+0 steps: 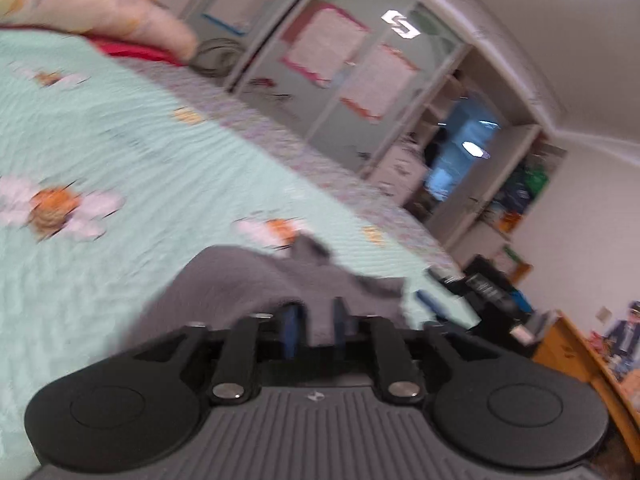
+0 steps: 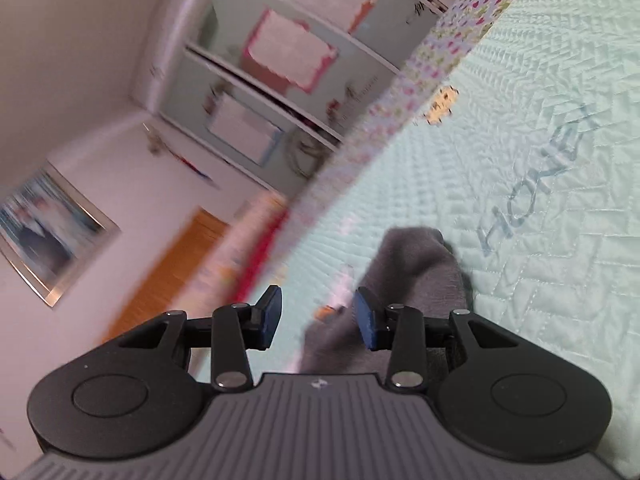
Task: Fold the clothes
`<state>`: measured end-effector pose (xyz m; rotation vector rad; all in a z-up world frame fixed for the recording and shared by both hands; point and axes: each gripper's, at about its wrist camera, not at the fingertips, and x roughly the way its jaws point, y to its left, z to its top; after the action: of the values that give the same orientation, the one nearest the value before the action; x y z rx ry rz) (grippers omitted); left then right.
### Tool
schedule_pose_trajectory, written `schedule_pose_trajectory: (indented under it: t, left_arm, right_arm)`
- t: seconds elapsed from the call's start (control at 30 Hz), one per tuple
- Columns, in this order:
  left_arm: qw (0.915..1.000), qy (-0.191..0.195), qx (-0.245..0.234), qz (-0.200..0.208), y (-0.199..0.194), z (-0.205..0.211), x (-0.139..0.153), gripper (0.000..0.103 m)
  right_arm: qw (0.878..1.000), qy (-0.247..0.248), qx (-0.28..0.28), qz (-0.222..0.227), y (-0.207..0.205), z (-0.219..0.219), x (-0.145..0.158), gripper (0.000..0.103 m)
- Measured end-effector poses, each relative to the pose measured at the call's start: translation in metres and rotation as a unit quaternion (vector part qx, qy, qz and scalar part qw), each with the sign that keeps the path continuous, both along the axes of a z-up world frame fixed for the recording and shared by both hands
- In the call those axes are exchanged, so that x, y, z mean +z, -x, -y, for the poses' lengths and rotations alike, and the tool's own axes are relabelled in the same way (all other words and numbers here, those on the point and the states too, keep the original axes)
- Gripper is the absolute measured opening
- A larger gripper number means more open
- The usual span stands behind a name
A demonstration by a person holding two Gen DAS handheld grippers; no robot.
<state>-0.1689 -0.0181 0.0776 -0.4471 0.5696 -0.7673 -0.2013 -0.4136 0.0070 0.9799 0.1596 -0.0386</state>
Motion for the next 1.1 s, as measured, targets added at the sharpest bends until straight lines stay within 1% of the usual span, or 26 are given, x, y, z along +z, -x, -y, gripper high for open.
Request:
schedule_pose_trajectory:
  t: [0.03, 0.13, 0.2, 0.23, 0.27, 0.3, 0.33, 0.4, 0.43, 0.47, 0.5, 0.53, 0.57, 0.6, 0.63, 0.67, 0.73, 0.77, 0.8, 0.87, 0.9, 0.97, 1.0, 1.03, 1.1]
  left_arm:
    - [0.9999, 0.003, -0.012, -0.003, -0.004, 0.006, 0.009, 0.039]
    - [0.9984, 0.012, -0.048, -0.027, -0.023, 0.023, 0.033, 0.042]
    - [0.9975, -0.025, -0.021, -0.063, -0.028, 0.021, 0.031, 0.044]
    - [0.9954, -0.066, 0.011, -0.069, -0.029, 0.015, 0.026, 0.044]
    - [0.9906, -0.107, 0.043, -0.074, -0.03, 0.009, 0.02, 0.044]
    - [0.9827, -0.146, 0.078, -0.082, -0.031, 0.003, 0.014, 0.044]
    - [0.9723, -0.177, 0.115, -0.101, -0.034, -0.008, 0.009, 0.044]
    - [0.9586, -0.194, 0.14, -0.155, -0.04, -0.029, 0.0, 0.043]
    - [0.9536, -0.192, 0.148, -0.179, -0.042, -0.039, -0.002, 0.039]
    - [0.9596, -0.163, 0.135, -0.186, -0.039, -0.045, 0.002, 0.037]
    - [0.9687, -0.154, 0.109, -0.161, -0.034, -0.042, 0.013, 0.037]
    - [0.9769, -0.146, 0.081, -0.134, -0.029, -0.037, 0.025, 0.037]
    - [0.9847, -0.135, 0.048, -0.098, -0.025, -0.027, 0.04, 0.038]
    - [0.9911, -0.11, 0.015, -0.074, -0.024, -0.015, 0.053, 0.04]
    - [0.9944, -0.08, -0.017, -0.066, -0.028, 0.0, 0.062, 0.048]
    - [0.9952, -0.055, -0.043, -0.069, -0.037, 0.016, 0.068, 0.056]
    - [0.9929, -0.021, -0.081, -0.085, -0.064, 0.059, 0.072, 0.065]
    - [0.9899, -0.013, -0.105, -0.095, -0.081, 0.085, 0.068, 0.066]
    - [0.9863, -0.015, -0.128, -0.103, -0.097, 0.111, 0.061, 0.066]
    - [0.9784, -0.036, -0.169, -0.113, -0.126, 0.171, 0.046, 0.066]
    - [0.9747, -0.05, -0.185, -0.115, -0.139, 0.201, 0.036, 0.066]
    - [0.9666, -0.072, -0.205, -0.136, -0.167, 0.251, 0.015, 0.065]
    - [0.9595, -0.072, -0.222, -0.157, -0.18, 0.27, 0.005, 0.063]
    - [0.9561, -0.074, -0.23, -0.165, -0.187, 0.282, -0.001, 0.061]
    - [0.9489, -0.079, -0.246, -0.181, -0.201, 0.305, -0.014, 0.061]
  right_arm:
    - [1.0, -0.003, -0.003, 0.011, 0.008, 0.003, 0.0, 0.041]
    - [1.0, -0.013, 0.003, 0.013, 0.008, 0.009, -0.008, 0.042]
    - [1.0, -0.021, 0.007, 0.014, 0.007, 0.014, -0.013, 0.043]
    - [1.0, -0.024, 0.01, 0.015, 0.007, 0.016, -0.016, 0.043]
    - [0.999, -0.028, 0.012, 0.016, 0.006, 0.018, -0.018, 0.043]
    - [0.999, -0.031, 0.014, 0.016, 0.006, 0.02, -0.021, 0.043]
    - [0.999, -0.035, 0.016, 0.017, 0.006, 0.023, -0.024, 0.043]
    - [0.999, -0.042, 0.021, 0.018, 0.005, 0.027, -0.029, 0.043]
    - [0.999, -0.044, 0.026, 0.019, 0.005, 0.026, -0.029, 0.044]
    - [0.999, -0.039, 0.028, 0.02, 0.007, 0.024, -0.027, 0.044]
    - [0.999, -0.034, 0.03, 0.021, 0.008, 0.021, -0.026, 0.044]
    - [0.999, -0.018, 0.027, 0.024, 0.01, 0.018, -0.022, 0.044]
    - [0.999, -0.004, 0.029, 0.028, 0.01, 0.015, -0.018, 0.044]
    - [0.999, 0.005, 0.03, 0.028, 0.01, 0.011, -0.017, 0.044]
    - [0.999, 0.014, 0.031, 0.029, 0.009, 0.008, -0.015, 0.044]
    - [0.999, 0.024, 0.03, 0.024, 0.008, 0.005, -0.014, 0.044]
    - [0.999, 0.046, 0.027, 0.013, 0.007, -0.001, -0.012, 0.044]
    - [0.998, 0.062, 0.024, 0.007, 0.006, -0.005, -0.009, 0.044]
    - [0.996, 0.084, 0.02, 0.003, 0.004, -0.011, -0.006, 0.045]
    - [0.991, 0.137, 0.011, -0.007, 0.003, -0.022, 0.002, 0.049]
    - [0.986, 0.168, 0.004, -0.014, 0.002, -0.029, 0.007, 0.052]
    - [0.976, 0.216, -0.005, -0.024, -0.001, -0.038, 0.014, 0.053]
    - [0.971, 0.235, -0.009, -0.029, -0.002, -0.042, 0.017, 0.053]
    - [0.969, 0.245, -0.007, -0.033, -0.004, -0.044, 0.018, 0.053]
    - [0.964, 0.261, -0.001, -0.041, -0.006, -0.048, 0.019, 0.053]
